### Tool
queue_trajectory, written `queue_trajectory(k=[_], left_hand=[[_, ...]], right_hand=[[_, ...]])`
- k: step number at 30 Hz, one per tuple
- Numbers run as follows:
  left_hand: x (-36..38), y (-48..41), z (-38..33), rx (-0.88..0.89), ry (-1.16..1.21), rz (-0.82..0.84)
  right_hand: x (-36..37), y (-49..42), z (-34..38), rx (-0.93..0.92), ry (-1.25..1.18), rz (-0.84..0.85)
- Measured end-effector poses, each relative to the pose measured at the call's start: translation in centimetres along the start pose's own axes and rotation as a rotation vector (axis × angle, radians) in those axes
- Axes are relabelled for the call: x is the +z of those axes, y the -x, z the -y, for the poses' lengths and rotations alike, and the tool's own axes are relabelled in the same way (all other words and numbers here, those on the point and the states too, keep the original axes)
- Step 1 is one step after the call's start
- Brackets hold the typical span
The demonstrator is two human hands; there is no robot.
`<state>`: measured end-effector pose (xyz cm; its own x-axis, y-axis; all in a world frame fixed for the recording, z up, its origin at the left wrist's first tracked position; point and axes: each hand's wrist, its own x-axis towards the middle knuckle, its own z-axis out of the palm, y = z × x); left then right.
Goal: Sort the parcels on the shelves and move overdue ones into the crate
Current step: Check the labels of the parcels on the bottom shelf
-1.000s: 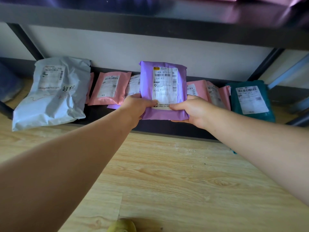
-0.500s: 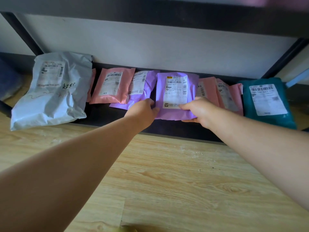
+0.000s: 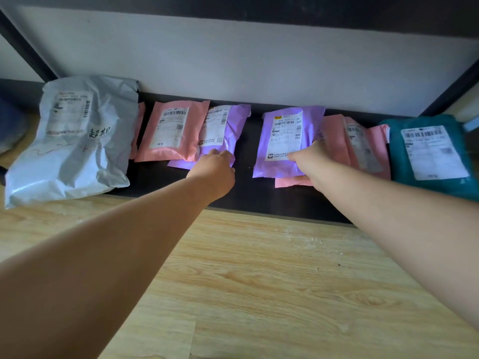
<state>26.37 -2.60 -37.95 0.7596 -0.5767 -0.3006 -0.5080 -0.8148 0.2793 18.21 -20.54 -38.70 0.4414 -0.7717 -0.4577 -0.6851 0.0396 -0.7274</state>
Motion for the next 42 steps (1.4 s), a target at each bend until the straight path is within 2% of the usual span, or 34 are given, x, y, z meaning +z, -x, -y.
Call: queue_trajectory(k=[3,7,10,12,16,20,25,28,31,35,42], left_hand=[[0.4,0.3,0.2,0.000,-0.032,0.054],[-0.1,0.5,0.5,-0.002,-0.011,0.027],[-0.7,0.3,1.0,-0.003,-0.002,0.014],[-1.2,0.3,1.6,-0.005,-0.021,0.004],[-1.7,0.1,3.2,-0.005,-0.092,-0.059],[-1.4,-0.5,4.6,0.115,-0.272,-0.154],[-1.2,-1.0,5.9,0.130,-0.252,-0.029],[-1.0,-1.2,6.9,0.151,-0.238,0.025],[-0.8,-1.2,7.6,0.155,-0.230,0.034],[-0.5,-1.1,8.1,0.164,-0.178,0.027],[-0.9,-0.6,8.5,0.160,-0.088,-0.008]], right_hand=[[0.2,0.0,0.0,-0.037,0.109,-0.100],[-0.5,0.5,0.9,-0.088,0.298,-0.258],[-0.7,1.1,2.3,-0.301,0.363,-0.324],[0.1,1.9,3.4,-0.406,0.330,-0.256],[2.8,3.6,4.4,-0.393,0.220,0.006],[6.0,3.7,4.3,-0.404,0.270,0.117],[9.7,2.4,4.9,-0.195,0.223,0.145],[11.4,2.2,5.3,-0.042,0.021,0.195],[12.3,2.1,5.4,0.029,-0.120,0.194],[12.9,2.4,5.4,0.040,-0.232,0.216],[11.9,2.6,5.6,-0.038,-0.196,0.181]])
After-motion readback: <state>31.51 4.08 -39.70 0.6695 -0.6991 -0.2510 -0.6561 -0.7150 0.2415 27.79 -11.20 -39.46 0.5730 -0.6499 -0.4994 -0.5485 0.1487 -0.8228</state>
